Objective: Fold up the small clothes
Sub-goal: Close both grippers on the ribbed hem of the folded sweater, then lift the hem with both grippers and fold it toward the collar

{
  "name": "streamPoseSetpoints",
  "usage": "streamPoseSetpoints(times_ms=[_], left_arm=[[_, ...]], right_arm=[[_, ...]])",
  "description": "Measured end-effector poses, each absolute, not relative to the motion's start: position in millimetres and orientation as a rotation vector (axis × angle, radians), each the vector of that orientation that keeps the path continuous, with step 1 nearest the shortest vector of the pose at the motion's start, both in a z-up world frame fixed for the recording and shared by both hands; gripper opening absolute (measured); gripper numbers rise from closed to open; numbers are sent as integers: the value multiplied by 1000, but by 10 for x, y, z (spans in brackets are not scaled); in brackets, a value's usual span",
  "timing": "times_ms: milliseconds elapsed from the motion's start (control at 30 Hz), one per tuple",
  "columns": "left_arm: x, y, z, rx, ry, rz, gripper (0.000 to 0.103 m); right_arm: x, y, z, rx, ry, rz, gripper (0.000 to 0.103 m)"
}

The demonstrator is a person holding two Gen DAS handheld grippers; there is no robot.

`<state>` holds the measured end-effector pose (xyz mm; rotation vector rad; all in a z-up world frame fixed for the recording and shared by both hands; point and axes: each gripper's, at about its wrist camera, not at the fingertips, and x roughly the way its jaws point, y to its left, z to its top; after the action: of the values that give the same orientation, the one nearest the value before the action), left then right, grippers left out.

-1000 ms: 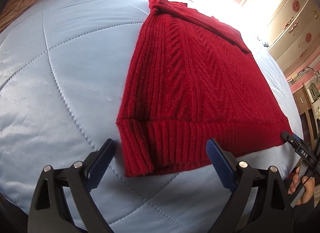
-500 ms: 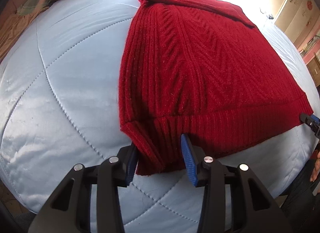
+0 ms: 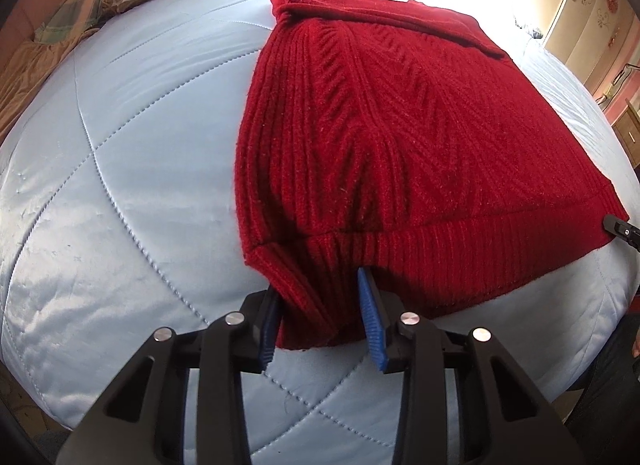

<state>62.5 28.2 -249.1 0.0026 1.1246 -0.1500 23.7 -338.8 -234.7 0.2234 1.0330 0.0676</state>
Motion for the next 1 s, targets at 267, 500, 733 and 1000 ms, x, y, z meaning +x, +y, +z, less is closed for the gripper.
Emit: streamPoseSetpoints(times_ms=[267, 500, 733, 1000], left_arm=[[628, 288, -2466, -12, 1116, -138, 36], [676, 269, -2209, 24, 998, -72, 19], [1034, 149, -1936, 73, 864, -26, 16], [1605, 73, -1691, 44, 731, 46, 16]], right_arm=[[316, -3484, -2424, 280, 1086, 61, 15], [335, -3193, -2091, 102, 998, 81, 7], [673, -3025, -1764, 10, 875, 134, 7], [1306, -2786, -1525, -17, 763, 201, 7]])
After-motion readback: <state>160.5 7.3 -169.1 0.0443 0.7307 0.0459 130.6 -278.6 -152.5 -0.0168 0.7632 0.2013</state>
